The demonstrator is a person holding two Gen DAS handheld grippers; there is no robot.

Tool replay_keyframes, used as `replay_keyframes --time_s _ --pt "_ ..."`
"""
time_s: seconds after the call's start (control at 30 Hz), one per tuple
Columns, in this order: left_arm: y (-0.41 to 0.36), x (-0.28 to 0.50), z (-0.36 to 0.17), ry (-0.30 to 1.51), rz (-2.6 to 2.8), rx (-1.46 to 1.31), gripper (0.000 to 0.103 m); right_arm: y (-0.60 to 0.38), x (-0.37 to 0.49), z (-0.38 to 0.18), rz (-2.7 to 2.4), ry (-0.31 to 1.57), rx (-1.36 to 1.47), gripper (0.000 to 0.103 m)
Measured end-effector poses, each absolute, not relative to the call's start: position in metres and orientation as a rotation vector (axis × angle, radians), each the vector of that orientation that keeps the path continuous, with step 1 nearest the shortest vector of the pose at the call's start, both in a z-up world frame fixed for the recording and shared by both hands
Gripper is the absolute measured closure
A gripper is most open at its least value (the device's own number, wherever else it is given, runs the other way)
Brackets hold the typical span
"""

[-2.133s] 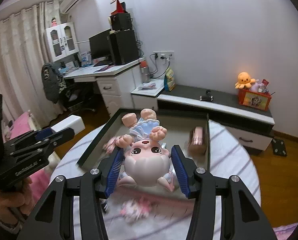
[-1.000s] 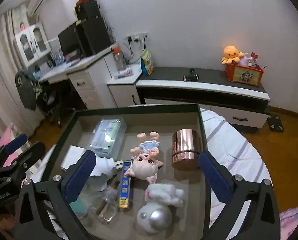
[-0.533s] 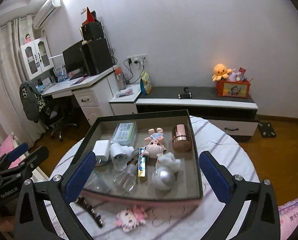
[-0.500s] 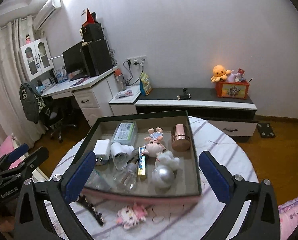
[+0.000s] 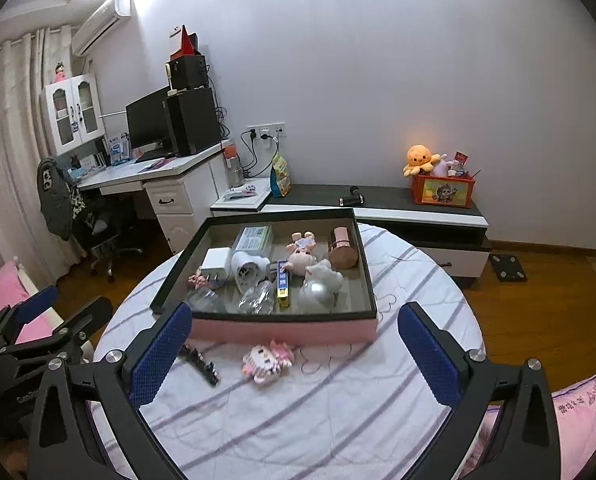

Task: Organize rigid objects
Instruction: 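Withdraw both tools from the box toward the remaining items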

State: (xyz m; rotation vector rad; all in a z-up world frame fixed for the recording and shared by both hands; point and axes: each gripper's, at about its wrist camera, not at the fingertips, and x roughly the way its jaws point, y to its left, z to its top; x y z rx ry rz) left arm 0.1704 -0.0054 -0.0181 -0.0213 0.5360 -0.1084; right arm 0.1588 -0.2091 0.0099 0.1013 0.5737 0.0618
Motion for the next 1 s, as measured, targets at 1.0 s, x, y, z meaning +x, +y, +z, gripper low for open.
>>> replay_keyframes --time_s 1.0 --pt "-0.011 0.166 -0.047 0.614 -0.113 -0.006 0.000 -0.212 0.163 -0.011 0.045 0.643 0.093 0.000"
